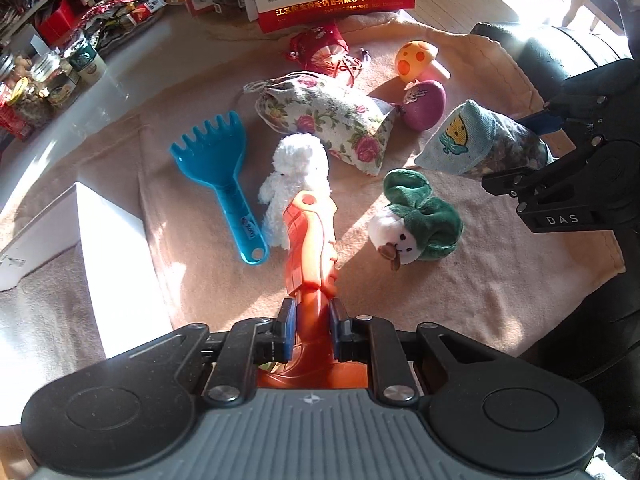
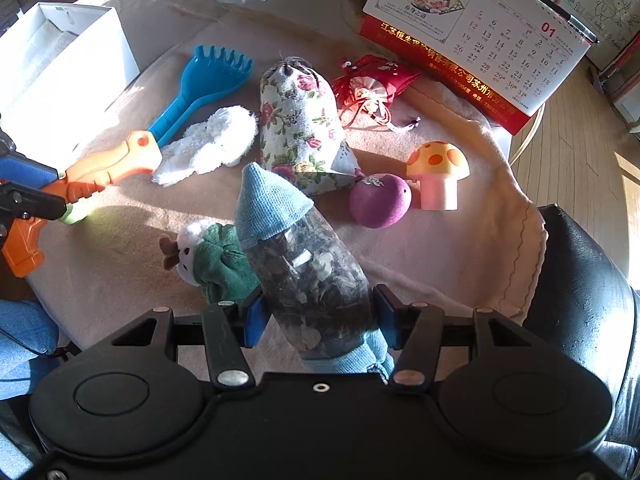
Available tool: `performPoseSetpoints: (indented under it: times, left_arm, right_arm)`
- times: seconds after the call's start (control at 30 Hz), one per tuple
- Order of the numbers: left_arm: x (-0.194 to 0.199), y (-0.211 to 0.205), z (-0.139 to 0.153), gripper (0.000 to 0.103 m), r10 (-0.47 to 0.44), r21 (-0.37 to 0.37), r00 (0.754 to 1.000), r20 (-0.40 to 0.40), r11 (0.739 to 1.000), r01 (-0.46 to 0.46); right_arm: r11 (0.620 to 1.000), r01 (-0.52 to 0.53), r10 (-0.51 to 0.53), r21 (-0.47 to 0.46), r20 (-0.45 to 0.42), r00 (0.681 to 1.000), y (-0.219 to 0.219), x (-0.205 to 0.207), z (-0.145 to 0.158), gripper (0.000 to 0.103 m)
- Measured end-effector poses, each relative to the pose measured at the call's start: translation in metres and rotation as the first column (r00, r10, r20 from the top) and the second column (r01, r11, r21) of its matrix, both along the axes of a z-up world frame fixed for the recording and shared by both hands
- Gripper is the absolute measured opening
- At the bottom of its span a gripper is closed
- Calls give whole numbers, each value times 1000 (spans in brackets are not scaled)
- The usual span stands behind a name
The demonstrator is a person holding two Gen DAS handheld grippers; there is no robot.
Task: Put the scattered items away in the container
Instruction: 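Carry the orange hammer and the seed bag over the white box with both grippers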
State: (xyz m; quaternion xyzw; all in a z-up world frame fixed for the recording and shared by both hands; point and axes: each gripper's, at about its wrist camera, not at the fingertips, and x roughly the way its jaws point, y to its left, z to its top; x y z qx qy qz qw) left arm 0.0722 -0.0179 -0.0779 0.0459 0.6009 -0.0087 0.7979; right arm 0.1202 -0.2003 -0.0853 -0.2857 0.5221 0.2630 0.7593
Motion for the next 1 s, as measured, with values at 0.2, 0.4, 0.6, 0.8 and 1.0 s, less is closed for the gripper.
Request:
performPoseSetpoints:
  times: [0.2,0.4,0.6,0.8,1.0]
  left_arm:
    - [-12,26,7,18,52,-5,999,3,999,-52]
    - [-27,50,12,18,94,4,996,-7,996,-94]
    - [-44,78,18,18,156,18,988,-19,988,-155]
    - [-59,105,25,18,229,37,973,-17,973,-228]
    - [-67,115,30,18,277,55,961,-13,960,-276]
  right_arm:
    - [999,-36,36,-16,-16,999,24,-8,-1,54]
    - [996,-89,89,-16,-26,996,54,-16,6,54]
    - [986,-169,169,3,-20,985,93,-25,20,54]
    - [965,-259,259,40,3,966,133,-36,34,54]
    - [946,-314,314,84,16,949,160,-49,47,54]
